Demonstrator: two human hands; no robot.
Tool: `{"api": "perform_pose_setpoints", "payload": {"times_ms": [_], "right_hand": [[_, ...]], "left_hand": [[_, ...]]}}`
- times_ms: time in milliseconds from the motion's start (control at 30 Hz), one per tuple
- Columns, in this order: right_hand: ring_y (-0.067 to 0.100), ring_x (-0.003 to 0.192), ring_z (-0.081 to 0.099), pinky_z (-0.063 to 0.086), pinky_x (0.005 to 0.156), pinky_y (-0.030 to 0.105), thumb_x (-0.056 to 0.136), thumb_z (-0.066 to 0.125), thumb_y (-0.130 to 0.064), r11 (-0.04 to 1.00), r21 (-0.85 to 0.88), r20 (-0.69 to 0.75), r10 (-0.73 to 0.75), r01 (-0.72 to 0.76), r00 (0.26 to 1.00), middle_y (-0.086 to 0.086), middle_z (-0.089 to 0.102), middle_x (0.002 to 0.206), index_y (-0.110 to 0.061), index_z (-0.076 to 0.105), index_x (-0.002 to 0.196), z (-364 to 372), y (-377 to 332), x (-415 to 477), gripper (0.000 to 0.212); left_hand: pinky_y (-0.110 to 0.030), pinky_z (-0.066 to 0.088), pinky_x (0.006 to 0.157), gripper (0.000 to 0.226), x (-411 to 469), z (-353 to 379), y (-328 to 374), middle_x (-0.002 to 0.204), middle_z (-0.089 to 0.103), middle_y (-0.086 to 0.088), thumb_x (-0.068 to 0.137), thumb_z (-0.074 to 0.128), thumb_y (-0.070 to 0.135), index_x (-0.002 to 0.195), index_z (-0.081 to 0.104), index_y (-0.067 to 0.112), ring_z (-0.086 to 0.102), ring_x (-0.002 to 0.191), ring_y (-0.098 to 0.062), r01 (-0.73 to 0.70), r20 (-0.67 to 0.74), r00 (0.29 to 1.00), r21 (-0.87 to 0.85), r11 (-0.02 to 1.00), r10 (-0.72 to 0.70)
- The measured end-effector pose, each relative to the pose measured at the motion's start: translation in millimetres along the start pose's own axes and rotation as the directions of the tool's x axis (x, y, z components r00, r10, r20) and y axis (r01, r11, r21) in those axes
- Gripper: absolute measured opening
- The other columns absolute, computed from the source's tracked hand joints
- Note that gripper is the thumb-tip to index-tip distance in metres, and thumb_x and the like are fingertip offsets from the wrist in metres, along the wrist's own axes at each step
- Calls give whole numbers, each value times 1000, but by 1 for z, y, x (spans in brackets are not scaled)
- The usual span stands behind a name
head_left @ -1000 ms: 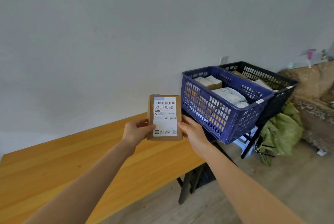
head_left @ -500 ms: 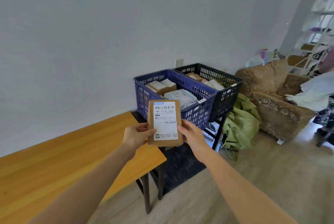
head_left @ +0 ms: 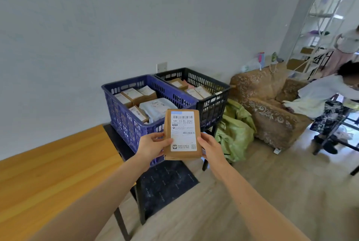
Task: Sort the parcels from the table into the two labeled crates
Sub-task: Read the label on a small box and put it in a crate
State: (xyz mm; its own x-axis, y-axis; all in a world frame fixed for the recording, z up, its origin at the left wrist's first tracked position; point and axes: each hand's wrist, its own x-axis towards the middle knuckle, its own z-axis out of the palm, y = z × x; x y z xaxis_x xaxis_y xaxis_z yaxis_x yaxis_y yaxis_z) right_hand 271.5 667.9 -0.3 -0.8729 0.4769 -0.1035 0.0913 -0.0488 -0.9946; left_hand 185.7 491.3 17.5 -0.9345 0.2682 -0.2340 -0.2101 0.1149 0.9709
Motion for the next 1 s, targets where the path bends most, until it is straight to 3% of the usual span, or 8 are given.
{"api": "perform_pose_setpoints", "payload": {"times_ms": [100, 267, 367, 467, 600, 767, 900, 1000], "right_hand": [[20, 109, 61, 50, 97, 41, 99, 53, -15, 1000, -13, -50, -6, 5, 999, 6, 64, 120, -11, 57, 124, -17, -6, 26, 26], [16, 98, 60, 53, 75, 25, 99, 52, -11, 999, 33, -106, 11, -7, 994, 7, 63, 117, -8, 57, 124, -43, -16, 78, 26], [15, 98, 62, 55, 80, 31, 99, 53, -14, 1000, 4, -132, -3, 3, 991, 6, 64, 118, -13, 58, 117, -59, -29, 126, 19], [19, 106, 62, 54, 89, 37, 98, 54, -18, 999, -33, -143, -13, 8, 990, 5, 64, 121, -12, 56, 127, -72, -42, 179, 29], [10, 100, 63, 51, 73, 24, 98, 54, -24, 1000, -15, -134, -13, 11, 991, -4, 65, 114, -20, 56, 124, -81, -52, 237, 26], [8, 100, 61, 52, 82, 28, 98, 55, -23, 999, -32, -129, -38, 35, 991, -3, 65, 115, -21, 58, 122, -95, -62, 293, 25], [9, 100, 62, 50, 74, 23, 97, 55, -21, 999, -12, -86, -51, 50, 995, -2, 66, 115, -27, 60, 111, -110, -70, 335, 15], [9, 103, 61, 48, 74, 23, 96, 57, -22, 997, -38, -55, -62, 60, 997, -2, 65, 118, -21, 59, 123, -121, -73, 371, 27]], "left_hand": [[-32, 59, 74, 42, 31, 25, 6, 101, 68, -1, 79, 78, 18, 118, 64, 13, 68, 94, -19, 6, 13, 1000, -8, 1000, -6], [-24, 57, 59, 39, 84, 66, 20, 93, 69, -1, 78, 80, 18, 114, 65, 10, 68, 79, -15, -10, 47, 999, -60, 998, 13], [-19, 54, 56, 43, 123, 91, 36, 102, 70, -7, 80, 79, 18, 118, 63, 8, 68, 80, -15, -33, 81, 996, -80, 996, 40], [-21, 56, 59, 45, 162, 111, 55, 105, 69, -8, 81, 78, 20, 121, 62, 7, 69, 84, -17, -59, 84, 994, -77, 995, 65], [-25, 59, 65, 46, 211, 131, 78, 107, 70, -11, 81, 77, 16, 123, 60, 5, 71, 91, -23, -50, 89, 994, -105, 993, 59], [-23, 58, 61, 43, 260, 157, 93, 108, 69, -13, 82, 76, 14, 122, 61, 3, 70, 91, -25, -37, 83, 995, -137, 990, 49], [-24, 59, 63, 45, 297, 180, 102, 114, 67, -14, 82, 76, 14, 123, 61, 3, 69, 94, -26, -36, 60, 997, -158, 987, 46], [-29, 59, 72, 47, 325, 197, 108, 116, 66, -15, 82, 76, 16, 124, 60, 4, 68, 95, -24, -19, 45, 999, -164, 986, 27]]}}
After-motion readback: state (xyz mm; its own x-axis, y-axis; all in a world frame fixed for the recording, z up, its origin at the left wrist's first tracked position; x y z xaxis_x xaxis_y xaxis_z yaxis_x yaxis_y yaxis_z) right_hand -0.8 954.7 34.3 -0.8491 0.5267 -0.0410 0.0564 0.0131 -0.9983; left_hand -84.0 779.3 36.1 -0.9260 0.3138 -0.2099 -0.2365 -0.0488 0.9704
